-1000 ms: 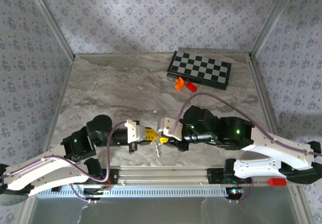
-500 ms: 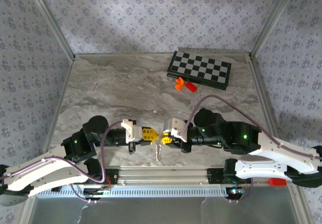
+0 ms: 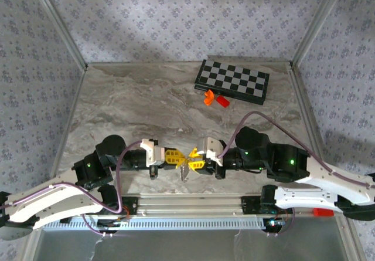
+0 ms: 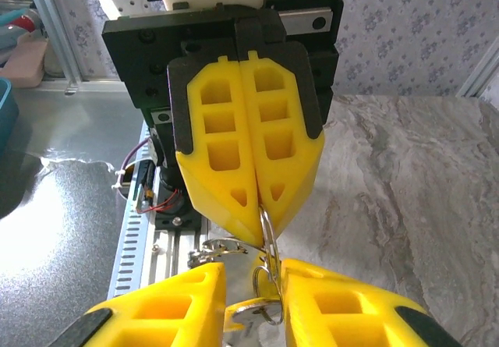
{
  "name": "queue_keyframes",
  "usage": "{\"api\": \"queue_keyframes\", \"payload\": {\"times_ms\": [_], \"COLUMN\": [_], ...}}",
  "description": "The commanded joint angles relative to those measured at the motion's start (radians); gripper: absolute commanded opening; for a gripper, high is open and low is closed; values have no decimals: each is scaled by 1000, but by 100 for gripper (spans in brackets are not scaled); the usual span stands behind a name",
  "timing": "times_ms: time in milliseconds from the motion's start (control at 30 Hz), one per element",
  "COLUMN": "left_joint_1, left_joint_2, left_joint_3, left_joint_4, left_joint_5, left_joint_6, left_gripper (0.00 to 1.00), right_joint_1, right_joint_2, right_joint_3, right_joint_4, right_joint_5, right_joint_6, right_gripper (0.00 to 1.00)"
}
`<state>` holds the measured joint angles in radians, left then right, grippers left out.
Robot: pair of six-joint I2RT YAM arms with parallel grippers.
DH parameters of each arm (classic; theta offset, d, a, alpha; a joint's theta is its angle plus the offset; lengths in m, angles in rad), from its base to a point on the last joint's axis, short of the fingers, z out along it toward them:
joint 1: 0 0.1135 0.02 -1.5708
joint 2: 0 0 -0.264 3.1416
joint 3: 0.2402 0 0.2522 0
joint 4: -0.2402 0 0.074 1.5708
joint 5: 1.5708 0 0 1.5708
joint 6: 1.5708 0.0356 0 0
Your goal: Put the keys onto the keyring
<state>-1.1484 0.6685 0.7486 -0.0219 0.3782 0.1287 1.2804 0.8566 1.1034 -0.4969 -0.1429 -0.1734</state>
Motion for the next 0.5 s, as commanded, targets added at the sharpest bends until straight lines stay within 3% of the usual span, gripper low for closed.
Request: {"api": "queue_keyframes", "payload": {"times_ms": [0, 333, 467], "left_joint_1": [-4, -4, -5], "left_joint_2": [-6, 0, 1], "left_joint_3": [9, 9, 9], "left_joint_4": [59, 62, 59], "left_joint_5": [30, 45, 44], "left_joint_6": [-16, -18, -18], "left_gripper": [0, 0, 0], "right_joint_1": [-7, -13, -17], "right_joint_2": [-16, -11, -10], "right_joint_3": [-18, -27, -34], "right_joint_4": [32, 63, 78], "right_joint_5": [5, 8, 6], "right_joint_6": [5, 5, 3], "right_gripper": [23, 14, 5]}}
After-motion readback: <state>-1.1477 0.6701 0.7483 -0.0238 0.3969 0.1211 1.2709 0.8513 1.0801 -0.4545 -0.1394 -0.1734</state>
